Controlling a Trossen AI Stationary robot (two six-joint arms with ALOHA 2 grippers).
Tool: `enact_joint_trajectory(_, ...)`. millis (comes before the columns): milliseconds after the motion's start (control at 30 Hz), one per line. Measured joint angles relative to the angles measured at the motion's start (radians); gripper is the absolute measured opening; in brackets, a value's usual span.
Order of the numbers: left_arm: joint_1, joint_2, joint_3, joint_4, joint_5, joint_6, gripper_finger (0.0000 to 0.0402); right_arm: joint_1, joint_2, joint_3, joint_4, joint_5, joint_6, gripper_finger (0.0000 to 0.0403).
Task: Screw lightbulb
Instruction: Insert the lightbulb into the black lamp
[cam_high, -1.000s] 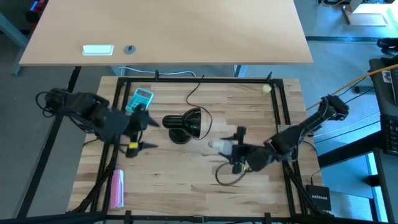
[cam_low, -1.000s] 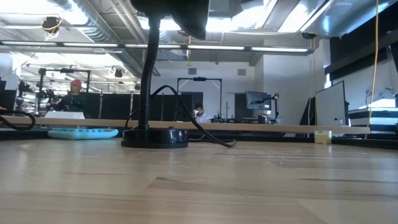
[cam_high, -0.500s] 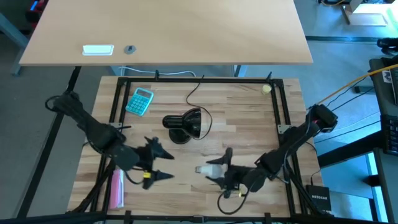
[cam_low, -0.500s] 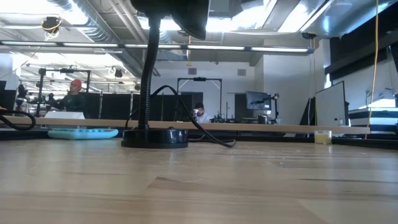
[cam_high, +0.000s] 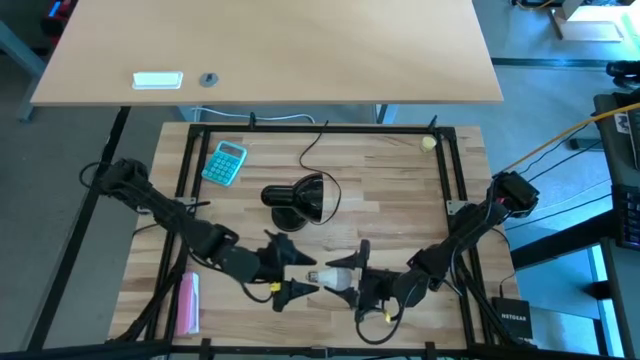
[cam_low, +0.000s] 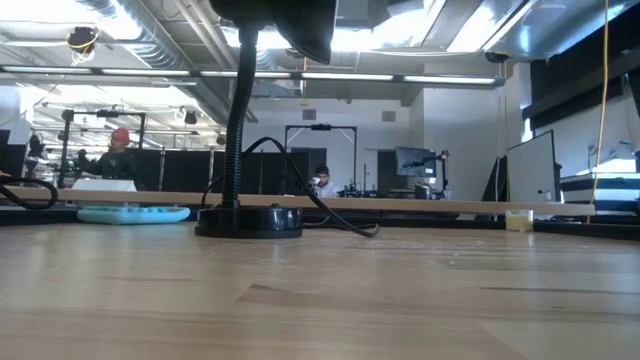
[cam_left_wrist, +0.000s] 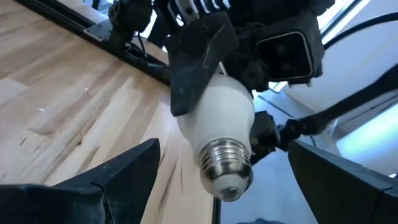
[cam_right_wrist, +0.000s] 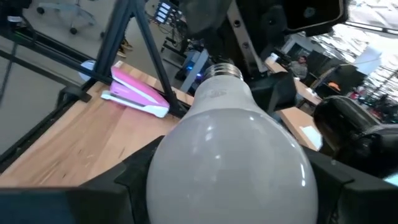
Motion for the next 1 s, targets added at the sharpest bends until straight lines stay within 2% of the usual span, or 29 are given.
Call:
enact_joint_trajectory(100,0.005,0.003,0.0,-0.004,0.0,0.002,0.0335,0.0,0.0,0.0,0.0,0.01,0.0,0.0262)
enact_joint_trajectory(200,0.005,0.002,0.0,0.003,-0.001,0.018,0.0309,0.0,0.0,0.0,0.001,0.015,0.0,0.0262)
enact_joint_trajectory(733,0.01,0.002,-0.001,-0.006,-0.009,0.129,0.0096,-0.014,0.0,0.0,0.034,0.018,-0.028,0.0263)
enact_joint_trajectory(1000,0.011,0.002,-0.001,0.008,-0.011,0.17,0.009,-0.022,0.0,0.001,0.037,0.001,-0.025,0.0306)
